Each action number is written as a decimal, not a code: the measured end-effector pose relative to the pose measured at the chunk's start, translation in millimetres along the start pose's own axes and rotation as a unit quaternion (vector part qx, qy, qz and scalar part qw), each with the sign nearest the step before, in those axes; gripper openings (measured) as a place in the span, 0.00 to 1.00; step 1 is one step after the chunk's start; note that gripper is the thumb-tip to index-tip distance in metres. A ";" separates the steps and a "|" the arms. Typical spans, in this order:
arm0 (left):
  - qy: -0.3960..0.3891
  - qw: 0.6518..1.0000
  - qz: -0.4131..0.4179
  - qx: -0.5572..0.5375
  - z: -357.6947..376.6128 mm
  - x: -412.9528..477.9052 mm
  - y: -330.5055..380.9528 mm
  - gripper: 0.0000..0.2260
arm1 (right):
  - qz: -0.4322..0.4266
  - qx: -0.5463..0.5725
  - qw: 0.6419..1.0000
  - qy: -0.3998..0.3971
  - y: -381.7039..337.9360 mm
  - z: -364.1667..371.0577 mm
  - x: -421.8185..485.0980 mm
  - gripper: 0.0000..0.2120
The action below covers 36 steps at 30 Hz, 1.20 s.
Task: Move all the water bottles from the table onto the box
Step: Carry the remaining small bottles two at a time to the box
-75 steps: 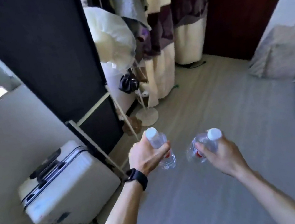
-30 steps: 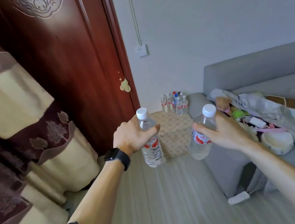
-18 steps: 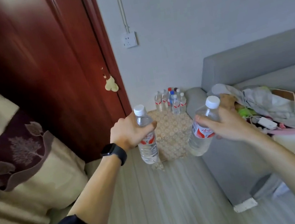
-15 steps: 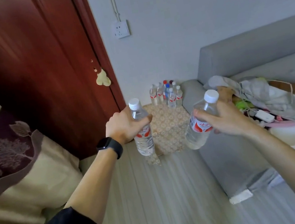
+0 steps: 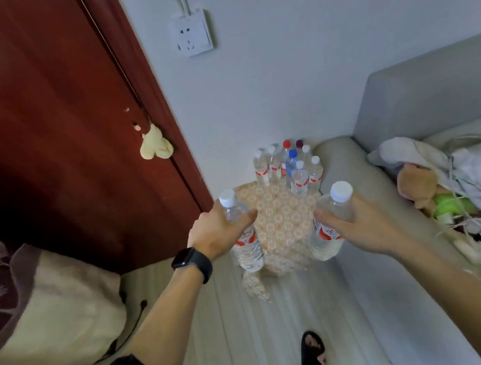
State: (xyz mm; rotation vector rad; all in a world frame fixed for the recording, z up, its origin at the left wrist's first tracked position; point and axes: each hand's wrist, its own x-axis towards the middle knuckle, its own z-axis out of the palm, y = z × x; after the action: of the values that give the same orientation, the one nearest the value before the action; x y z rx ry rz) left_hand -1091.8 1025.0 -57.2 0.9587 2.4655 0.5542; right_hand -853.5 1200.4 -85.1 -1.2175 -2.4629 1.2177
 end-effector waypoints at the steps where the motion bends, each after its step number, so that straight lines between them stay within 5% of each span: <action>1: -0.013 1.000 -0.010 -0.015 3.8 16.7 -0.7 0.37 | 0.009 0.001 1.000 0.001 -1.7 0.2 16.7 0.39; 9: -0.084 0.991 -0.079 -0.072 45.1 131.2 -16.5 0.34 | 0.086 0.046 0.995 -0.030 -7.4 15.4 130.7 0.37; 22: -0.169 0.941 -0.177 -0.235 135.8 304.9 -35.6 0.45 | 0.227 0.033 0.970 -0.082 45.9 77.4 276.9 0.26; 30: -0.198 0.947 -0.174 -0.181 201.8 359.2 -52.9 0.31 | 0.234 0.043 0.958 -0.158 91.8 127.1 354.5 0.31; 36: -0.178 0.952 -0.158 -0.192 240.5 375.2 -68.7 0.27 | 0.234 0.042 0.963 -0.125 128.9 170.8 380.8 0.33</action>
State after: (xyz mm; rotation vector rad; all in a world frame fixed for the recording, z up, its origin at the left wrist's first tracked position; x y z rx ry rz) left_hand -1251.3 1291.6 -383.9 0.4498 2.0266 0.6529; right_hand -1103.2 1414.2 -372.8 -1.7895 -2.3223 1.6626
